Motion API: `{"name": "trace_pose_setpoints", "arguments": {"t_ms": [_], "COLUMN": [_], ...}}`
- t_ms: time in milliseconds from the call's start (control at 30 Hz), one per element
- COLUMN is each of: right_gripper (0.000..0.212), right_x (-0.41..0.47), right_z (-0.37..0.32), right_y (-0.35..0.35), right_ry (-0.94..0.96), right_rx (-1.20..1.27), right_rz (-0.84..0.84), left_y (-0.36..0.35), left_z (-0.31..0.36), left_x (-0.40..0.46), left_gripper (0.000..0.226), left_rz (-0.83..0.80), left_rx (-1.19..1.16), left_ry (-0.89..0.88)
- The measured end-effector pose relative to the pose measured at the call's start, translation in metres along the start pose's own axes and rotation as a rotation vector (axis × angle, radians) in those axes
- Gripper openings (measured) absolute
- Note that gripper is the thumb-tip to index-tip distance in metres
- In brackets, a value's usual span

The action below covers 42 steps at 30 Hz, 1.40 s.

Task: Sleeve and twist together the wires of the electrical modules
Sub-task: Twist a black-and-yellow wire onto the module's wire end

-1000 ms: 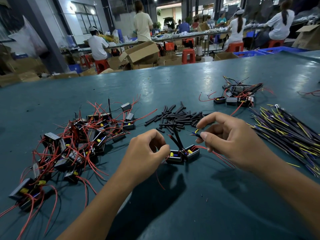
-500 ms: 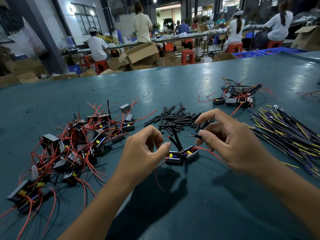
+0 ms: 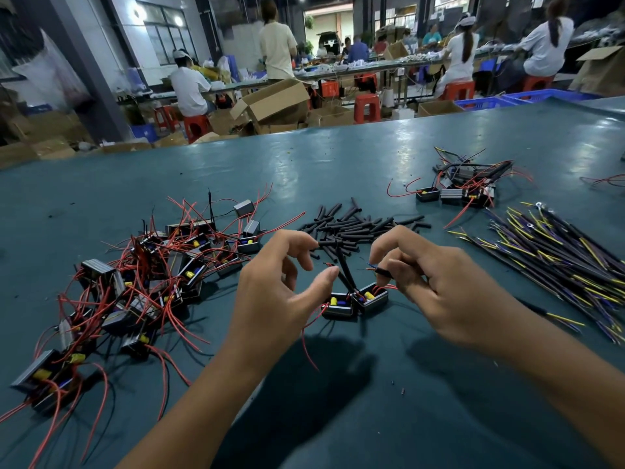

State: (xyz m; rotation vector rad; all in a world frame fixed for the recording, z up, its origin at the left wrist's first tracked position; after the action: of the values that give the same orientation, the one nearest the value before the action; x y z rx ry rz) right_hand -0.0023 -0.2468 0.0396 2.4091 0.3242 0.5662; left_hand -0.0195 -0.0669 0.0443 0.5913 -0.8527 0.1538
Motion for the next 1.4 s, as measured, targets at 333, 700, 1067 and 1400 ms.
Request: {"name": "trace_pose_setpoints", "arguments": {"t_ms": [333,700,1067,1400], "right_gripper": [0.015,0.014,0.013,0.014], "right_x": [0.001,0.000,0.000,-0.001], "right_z": [0.011,0.013,0.019,0.017], "right_y": [-0.005,-0.009,-0.014,-0.019], "right_ry": [-0.071,-0.100,-0.242,-0.250], "right_rx": [0.041,0.052,0.303,0.450], "right_rz": [0.015,0.031,0.057,0.064], "left_y": [-0.038,-0.049,-0.050,-0.052], "left_z": [-0.031,-0.019,-0.009,-0.012], "left_x": [-0.015,-0.019,-0.020,-0.019], "left_gripper": [0.008,0.013,0.010,0.009], "left_rz": [-0.108,-0.147,-0.149,-0.157], "left_rx": [-0.408,-0.447,-0.382,-0.445], "left_ry": [0.286,0.203,0.145,0.206]}}
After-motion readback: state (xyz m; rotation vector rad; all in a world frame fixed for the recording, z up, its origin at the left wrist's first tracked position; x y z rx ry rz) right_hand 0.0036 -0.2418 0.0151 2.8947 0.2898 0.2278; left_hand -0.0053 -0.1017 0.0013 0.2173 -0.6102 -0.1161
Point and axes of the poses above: each hand's wrist, its own x-axis towards the middle knuckle, its own y-axis out of the back of the hand, z = x × y, the point moved 9 cm from there along x, towards the middle knuckle, and after that the axes turned 11 degrees about -y, right-handed, at the moved point
